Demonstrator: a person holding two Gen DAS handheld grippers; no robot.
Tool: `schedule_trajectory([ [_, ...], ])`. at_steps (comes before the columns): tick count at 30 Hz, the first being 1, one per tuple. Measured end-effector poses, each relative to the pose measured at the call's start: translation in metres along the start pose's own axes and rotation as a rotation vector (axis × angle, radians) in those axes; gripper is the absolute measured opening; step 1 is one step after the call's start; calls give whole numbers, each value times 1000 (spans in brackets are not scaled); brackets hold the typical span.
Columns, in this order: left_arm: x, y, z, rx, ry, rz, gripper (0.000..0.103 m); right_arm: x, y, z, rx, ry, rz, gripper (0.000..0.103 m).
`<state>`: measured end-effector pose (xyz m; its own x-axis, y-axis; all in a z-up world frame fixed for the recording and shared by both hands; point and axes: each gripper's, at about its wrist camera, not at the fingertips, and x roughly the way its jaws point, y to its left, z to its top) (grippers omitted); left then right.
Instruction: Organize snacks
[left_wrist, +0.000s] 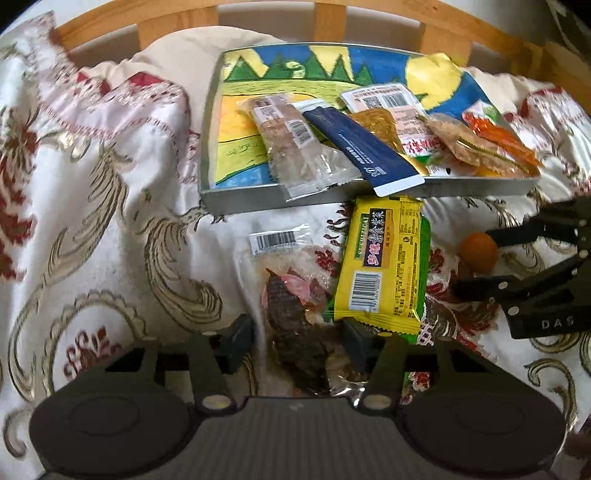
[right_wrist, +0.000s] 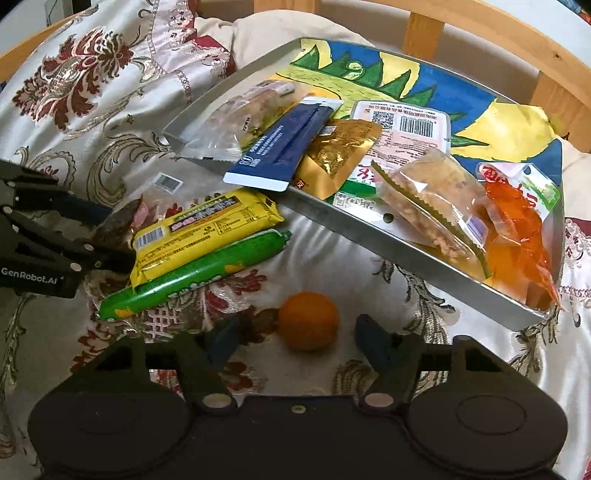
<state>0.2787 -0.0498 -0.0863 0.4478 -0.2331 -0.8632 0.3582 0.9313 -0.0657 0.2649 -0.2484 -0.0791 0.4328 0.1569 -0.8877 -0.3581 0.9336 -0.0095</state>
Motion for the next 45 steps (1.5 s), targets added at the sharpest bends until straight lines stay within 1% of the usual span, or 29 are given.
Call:
schedule_trajectory([
  [1,-1,-1,-1,0,-4,7,58,-1,0,0,8,-3,11,59],
  [3,-3,-4,-5,-5,-16,15,57,-4,2,-2,8,-17,20,57],
  [6,-6,-4,-6,-24,-19,11,56,-8,7,-7,-23,-41,7,52],
  [9,-12,1,-7,-78,-9,-34,53,-11,8,-8,-33,-47,6,48],
  [11,-17,3,-10,-113,-1,-60,53,-13,10,-9,-34,-44,37,46],
  [13,-21,-1,-12,-110,5,-69,53,-13,14,-9,-39,-33,76,43],
  [17,-21,-10,-13,-57,0,-59,53,-16,33,-11,-120,-40,121,43],
  [19,-18,-10,-12,-62,3,-55,54,-16,38,-12,-146,-36,125,43],
  [21,-14,-9,-12,-70,9,-39,56,-16,38,-11,-144,-39,123,45],
  [25,-9,-10,-11,-42,8,-11,58,-17,33,-8,-115,-52,115,50],
  [28,-10,-11,-11,-37,4,-1,58,-14,33,-10,-114,-51,110,50],
  [30,-11,-12,-12,-37,3,12,57,-11,37,-12,-142,-72,94,55],
  [31,-12,-13,-13,-39,1,19,57,-9,40,-15,-161,-85,78,62],
  [32,-12,-14,-15,-35,-3,26,57,-7,43,-16,-183,-94,62,64],
  [34,-14,-15,-16,-25,-9,35,57,-5,47,-18,-218,-111,47,63],
  [35,-14,-16,-17,-24,-8,35,56,-5,48,-17,-227,-115,45,58],
  [36,-15,-16,-17,-22,-7,35,52,-5,48,-17,-228,-116,43,53],
  [37,-16,-16,-18,-21,-9,34,52,-7,49,-15,-227,-116,38,40],
  [38,-18,-15,-18,-26,-7,29,51,-9,49,-14,-225,-114,35,35],
  [42,-26,-13,-21,-75,11,5,51,-22,54,-14,-215,-119,48,35],
  [44,-32,-11,-22,-110,18,-1,50,-30,58,-16,-226,-132,36,35],
  [45,-36,-8,-23,-143,19,-9,50,-33,59,-16,-229,-136,26,35],
])
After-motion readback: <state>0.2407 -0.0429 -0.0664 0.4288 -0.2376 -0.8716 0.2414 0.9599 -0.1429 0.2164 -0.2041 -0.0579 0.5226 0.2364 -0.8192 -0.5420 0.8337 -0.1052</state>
